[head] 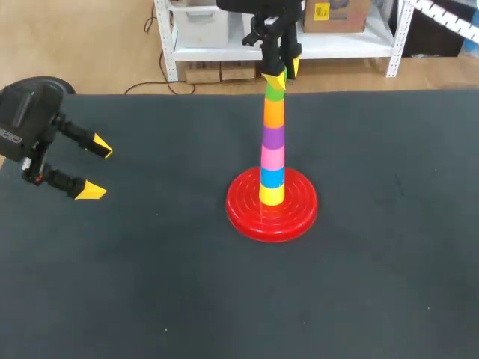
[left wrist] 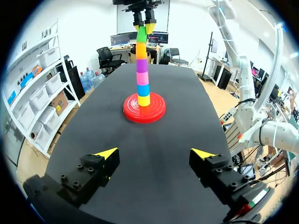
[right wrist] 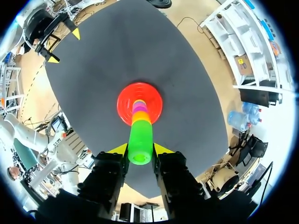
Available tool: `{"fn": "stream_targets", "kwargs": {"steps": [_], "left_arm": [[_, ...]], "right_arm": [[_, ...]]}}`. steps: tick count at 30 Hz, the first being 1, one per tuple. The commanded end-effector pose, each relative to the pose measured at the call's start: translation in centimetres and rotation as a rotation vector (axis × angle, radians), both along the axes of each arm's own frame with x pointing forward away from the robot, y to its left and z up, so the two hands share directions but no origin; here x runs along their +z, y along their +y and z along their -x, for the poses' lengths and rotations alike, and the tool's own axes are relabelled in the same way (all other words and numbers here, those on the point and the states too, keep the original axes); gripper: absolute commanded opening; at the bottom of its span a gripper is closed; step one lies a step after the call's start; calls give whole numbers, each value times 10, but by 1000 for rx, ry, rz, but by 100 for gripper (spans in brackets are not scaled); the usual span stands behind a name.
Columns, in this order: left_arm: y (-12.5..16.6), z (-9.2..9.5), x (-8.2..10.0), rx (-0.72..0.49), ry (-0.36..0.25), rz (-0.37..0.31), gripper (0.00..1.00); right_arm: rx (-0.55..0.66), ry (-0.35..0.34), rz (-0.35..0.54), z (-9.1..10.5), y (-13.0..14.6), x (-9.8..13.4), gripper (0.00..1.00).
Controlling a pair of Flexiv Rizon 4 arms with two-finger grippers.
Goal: Pick up and stack the cylinders on the red base in this order: pink,purple,orange,green
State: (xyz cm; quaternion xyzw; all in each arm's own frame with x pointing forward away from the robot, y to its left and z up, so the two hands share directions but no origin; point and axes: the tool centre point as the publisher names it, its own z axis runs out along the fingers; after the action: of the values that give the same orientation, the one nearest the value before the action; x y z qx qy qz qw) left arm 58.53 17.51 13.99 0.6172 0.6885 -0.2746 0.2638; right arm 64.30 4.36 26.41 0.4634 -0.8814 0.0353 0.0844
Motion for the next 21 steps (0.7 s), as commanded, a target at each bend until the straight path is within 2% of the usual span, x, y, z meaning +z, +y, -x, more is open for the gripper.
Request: {"fn": "stream_targets", "kwargs": {"steps": [1,5,17,21], "left_arm": [[1,0,0,-2,-1,2,100],[1,0,0,-2,-1,2,100],[1,0,0,-2,-1,2,100],[1,0,0,-2,-1,2,100]], "right_arm": [[5,37,8,-8,4,1,0],[13,87,20,-7,5,-2,0],[4,82,31,-5,4,-2,0],[-2,61,34,-5,3,-1,0]]}}
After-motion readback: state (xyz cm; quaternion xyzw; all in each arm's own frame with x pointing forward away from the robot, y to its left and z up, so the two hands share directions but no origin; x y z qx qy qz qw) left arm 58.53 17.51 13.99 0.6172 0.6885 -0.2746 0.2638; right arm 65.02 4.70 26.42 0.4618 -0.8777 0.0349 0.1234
